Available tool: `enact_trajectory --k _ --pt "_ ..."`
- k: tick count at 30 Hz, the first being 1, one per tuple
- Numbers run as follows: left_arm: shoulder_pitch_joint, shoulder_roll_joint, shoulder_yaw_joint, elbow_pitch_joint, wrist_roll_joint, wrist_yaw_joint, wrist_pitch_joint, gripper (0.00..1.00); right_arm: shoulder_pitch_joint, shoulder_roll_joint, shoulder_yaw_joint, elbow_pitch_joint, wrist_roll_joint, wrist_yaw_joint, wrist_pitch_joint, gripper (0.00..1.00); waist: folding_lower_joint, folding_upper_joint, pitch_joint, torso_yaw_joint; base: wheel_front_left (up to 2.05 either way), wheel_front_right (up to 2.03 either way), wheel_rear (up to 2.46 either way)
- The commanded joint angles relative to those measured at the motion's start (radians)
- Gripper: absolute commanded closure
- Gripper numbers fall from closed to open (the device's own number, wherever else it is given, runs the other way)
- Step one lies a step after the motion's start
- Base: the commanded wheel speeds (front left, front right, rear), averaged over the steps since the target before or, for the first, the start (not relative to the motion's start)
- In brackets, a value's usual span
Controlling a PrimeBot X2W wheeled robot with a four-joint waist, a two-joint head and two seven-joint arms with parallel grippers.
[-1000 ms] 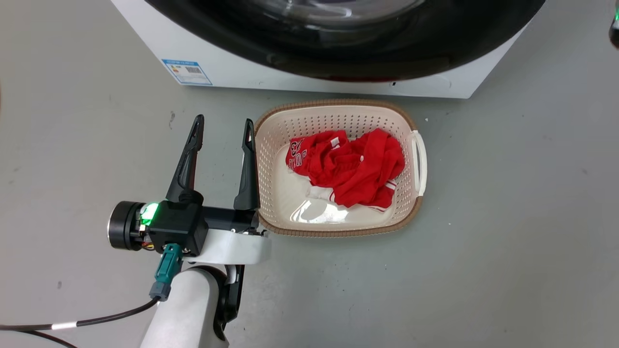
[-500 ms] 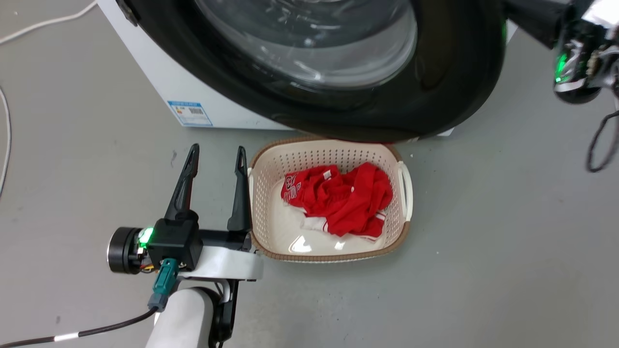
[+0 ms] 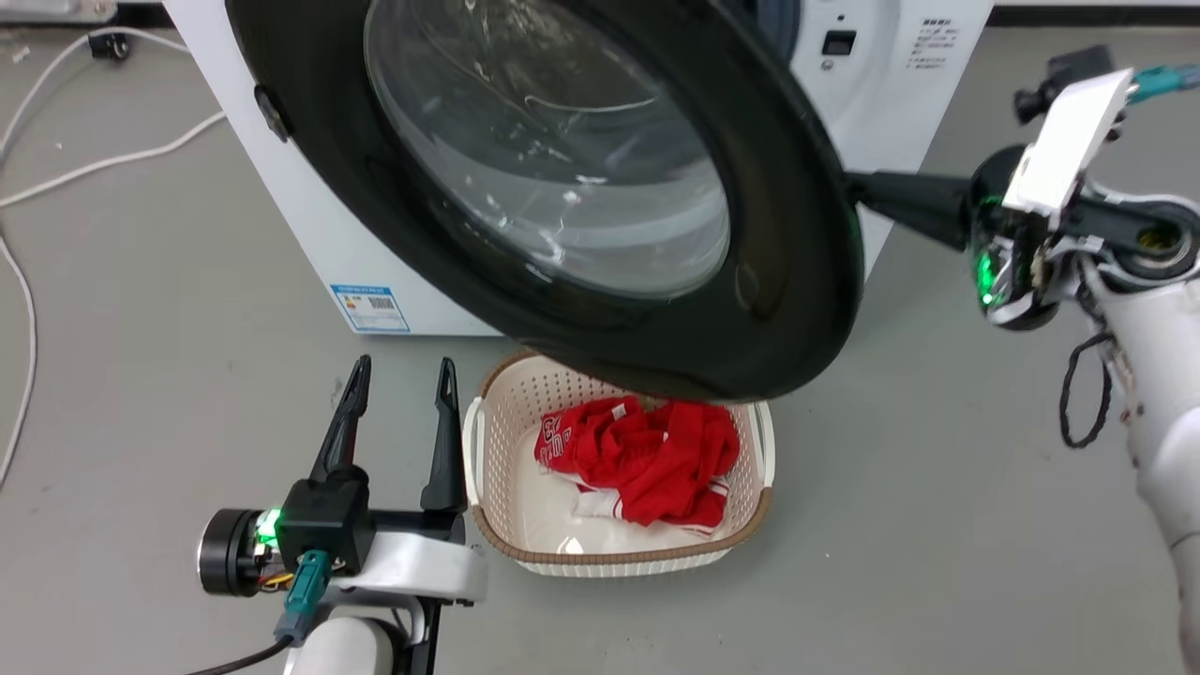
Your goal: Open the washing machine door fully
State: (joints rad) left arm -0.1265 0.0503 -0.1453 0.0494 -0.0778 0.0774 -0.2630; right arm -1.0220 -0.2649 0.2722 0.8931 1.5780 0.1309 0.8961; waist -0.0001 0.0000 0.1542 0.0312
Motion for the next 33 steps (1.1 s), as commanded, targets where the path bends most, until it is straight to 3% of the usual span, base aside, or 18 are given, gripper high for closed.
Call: enact_trajectory --k 1,15,33 --pt "0.019 0.0 0.01 0.003 0.003 -0.007 -0.003 0.0 0.039 0.016 0.01 -0.024 0.005 0.0 0.013 1.0 0.0001 0.0 -0.025 -0.005 0.0 0.0 0.0" --pt "0.09 0.0 0.051 0.002 0.012 -0.019 -0.003 0.0 0.271 0.072 0.051 -0.257 0.051 0.0 0.1 1.0 0.0001 0.0 -0.105 0.001 0.0 0.0 0.0" --pt "0.128 0.0 0.073 -0.003 0.017 -0.015 -0.003 0.0 0.504 0.054 0.12 -0.53 0.101 0.0 0.132 1.0 0.0001 0.0 -0.142 0.003 0.0 0.0 0.0"
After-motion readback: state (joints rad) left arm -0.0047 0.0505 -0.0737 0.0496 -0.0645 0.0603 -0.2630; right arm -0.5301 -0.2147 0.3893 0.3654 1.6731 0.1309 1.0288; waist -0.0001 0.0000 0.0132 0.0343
